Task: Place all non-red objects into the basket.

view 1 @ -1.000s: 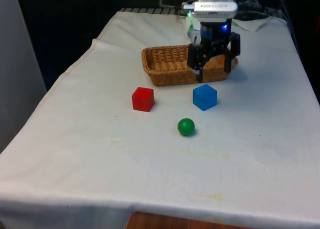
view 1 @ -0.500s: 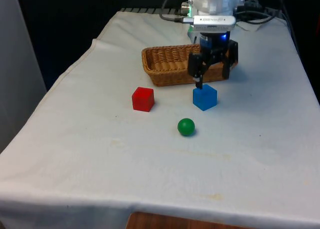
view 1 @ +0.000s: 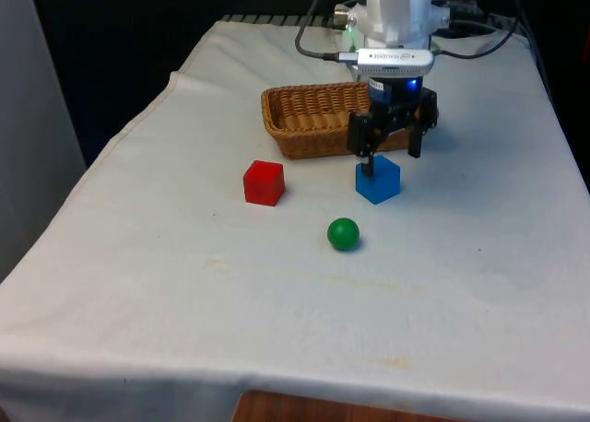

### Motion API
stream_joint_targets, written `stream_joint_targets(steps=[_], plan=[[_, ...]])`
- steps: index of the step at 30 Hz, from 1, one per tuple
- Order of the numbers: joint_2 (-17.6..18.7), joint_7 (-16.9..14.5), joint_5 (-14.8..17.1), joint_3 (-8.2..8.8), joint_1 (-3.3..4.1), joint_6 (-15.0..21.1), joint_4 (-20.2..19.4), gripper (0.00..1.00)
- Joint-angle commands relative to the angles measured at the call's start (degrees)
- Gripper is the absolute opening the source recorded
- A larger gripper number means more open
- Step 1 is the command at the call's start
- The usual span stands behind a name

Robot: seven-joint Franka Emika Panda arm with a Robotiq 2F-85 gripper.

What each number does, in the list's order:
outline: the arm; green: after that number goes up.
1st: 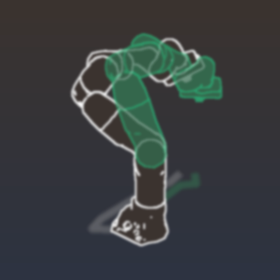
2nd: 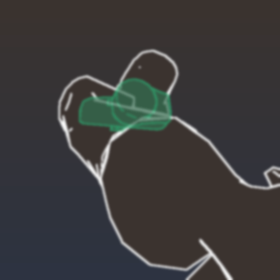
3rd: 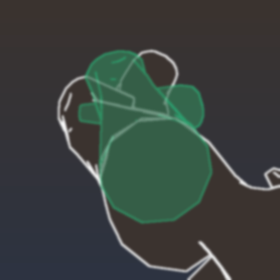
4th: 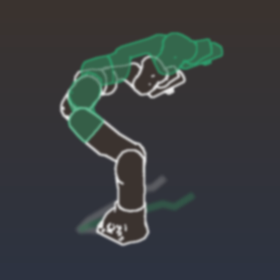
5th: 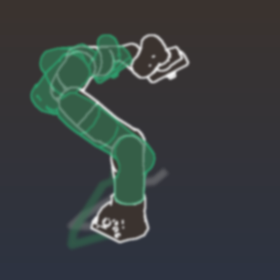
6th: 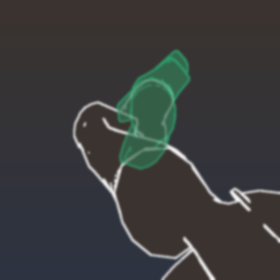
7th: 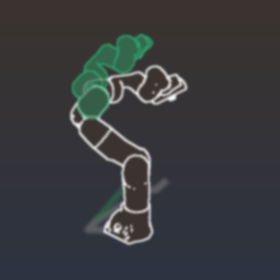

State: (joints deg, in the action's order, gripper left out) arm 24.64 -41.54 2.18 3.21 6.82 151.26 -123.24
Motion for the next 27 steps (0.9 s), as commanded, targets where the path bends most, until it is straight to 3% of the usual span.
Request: stream_joint_targets(steps=[1, 27], plan=[[0.40, -0.23, 0.06, -0.11, -0.06, 1.03, -0.06, 1.00], [3.61, -1.32, 0.06, -0.11, -0.06, 3.15, 0.63, 1.00]])
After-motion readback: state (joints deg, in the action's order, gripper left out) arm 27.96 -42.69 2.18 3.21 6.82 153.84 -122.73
